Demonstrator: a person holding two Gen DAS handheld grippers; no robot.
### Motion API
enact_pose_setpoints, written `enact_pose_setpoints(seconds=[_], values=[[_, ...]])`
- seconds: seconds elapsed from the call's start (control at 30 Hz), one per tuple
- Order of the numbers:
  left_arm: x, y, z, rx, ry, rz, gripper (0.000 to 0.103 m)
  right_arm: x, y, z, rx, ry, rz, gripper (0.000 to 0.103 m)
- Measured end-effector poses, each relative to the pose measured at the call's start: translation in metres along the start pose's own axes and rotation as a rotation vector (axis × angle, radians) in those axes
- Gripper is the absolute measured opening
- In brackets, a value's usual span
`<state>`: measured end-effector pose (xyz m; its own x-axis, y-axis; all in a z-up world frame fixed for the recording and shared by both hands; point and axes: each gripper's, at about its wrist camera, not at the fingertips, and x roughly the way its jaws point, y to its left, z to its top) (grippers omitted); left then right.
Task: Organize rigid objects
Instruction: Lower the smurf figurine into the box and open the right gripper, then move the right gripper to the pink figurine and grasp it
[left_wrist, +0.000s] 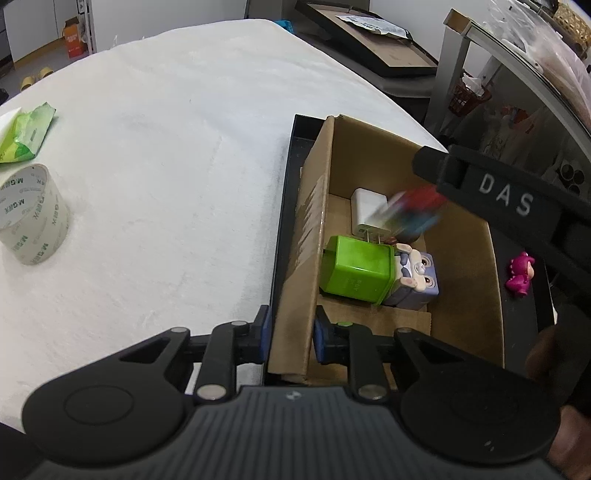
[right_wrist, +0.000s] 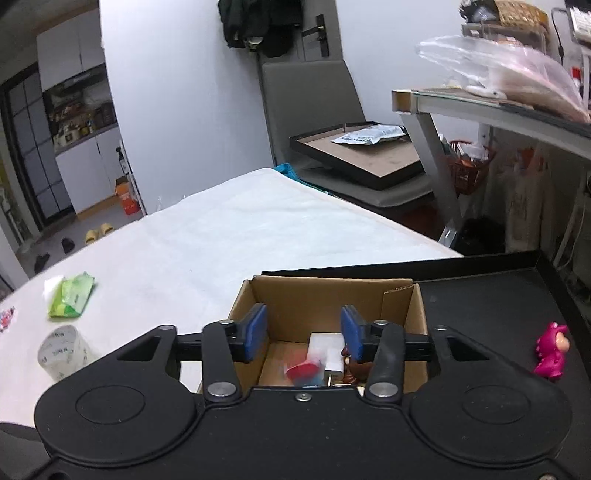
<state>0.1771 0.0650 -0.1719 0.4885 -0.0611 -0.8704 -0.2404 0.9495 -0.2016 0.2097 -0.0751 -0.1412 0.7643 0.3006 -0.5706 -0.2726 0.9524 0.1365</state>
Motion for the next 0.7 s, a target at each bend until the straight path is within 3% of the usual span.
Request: enact_pose_setpoints(seconds=[0.43,0.7], values=[[-0.004,-0.006,0.002,0.009,0.004,0.028,0.023,-0.011,-0.013,0.004,0.019,-0.033,-0.096,0.056],[-0.007,-0.016,0.007,0.034,-0.001,0.093,0.026,-0.017,-0.041,0.008,0.073,-0.039,-0.143,0.060]])
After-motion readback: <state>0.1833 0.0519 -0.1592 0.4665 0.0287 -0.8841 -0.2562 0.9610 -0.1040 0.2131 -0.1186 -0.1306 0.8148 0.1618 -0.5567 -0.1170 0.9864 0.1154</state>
